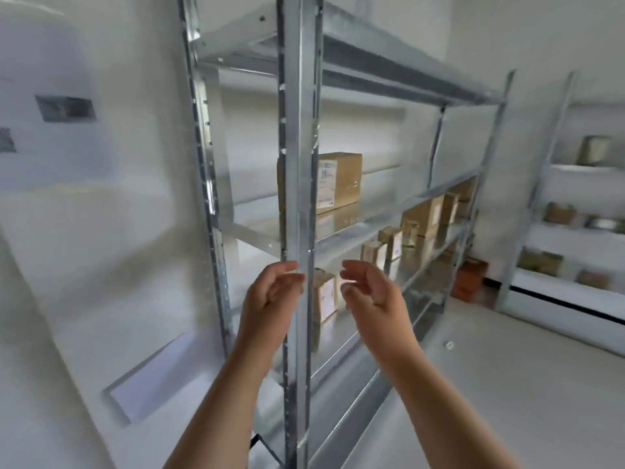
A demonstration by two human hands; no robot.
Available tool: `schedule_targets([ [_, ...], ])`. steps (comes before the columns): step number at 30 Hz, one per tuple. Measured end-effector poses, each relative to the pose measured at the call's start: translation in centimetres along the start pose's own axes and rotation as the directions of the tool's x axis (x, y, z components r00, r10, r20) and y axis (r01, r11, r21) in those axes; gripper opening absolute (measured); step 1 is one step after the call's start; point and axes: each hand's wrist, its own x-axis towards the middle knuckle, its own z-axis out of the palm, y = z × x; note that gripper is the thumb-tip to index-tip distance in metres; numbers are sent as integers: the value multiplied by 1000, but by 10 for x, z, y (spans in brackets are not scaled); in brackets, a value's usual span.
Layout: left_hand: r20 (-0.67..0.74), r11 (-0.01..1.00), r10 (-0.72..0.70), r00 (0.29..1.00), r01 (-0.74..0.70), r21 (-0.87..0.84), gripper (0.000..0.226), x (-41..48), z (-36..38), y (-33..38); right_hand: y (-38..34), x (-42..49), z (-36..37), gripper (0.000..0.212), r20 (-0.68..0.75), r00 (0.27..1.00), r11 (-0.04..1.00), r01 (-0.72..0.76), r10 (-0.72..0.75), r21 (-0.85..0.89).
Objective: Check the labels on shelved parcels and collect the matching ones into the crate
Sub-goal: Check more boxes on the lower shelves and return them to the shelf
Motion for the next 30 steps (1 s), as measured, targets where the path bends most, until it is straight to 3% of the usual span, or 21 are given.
schedule_targets([
  [7,132,994,24,991,-10,-109,21,-2,200,12,45,16,-202,33,-153,987,995,-58,45,-79],
  [13,148,995,-15,989,30,-98,23,11,303,-7,88,38,-316,31,-188,974,990,-136,128,-34],
  [22,-81,986,-163,983,161,-38,23,81,301,-74,146,140,-288,33,19,984,983,-180,180,17],
  [28,-362,967,-254,897,241,-80,21,154,245,-143,190,233,-224,35,223,955,980,-187,196,-60],
  [30,-421,955,-293,858,283,-87,18,174,225,-166,202,258,-204,49,256,941,975,-205,221,-89],
])
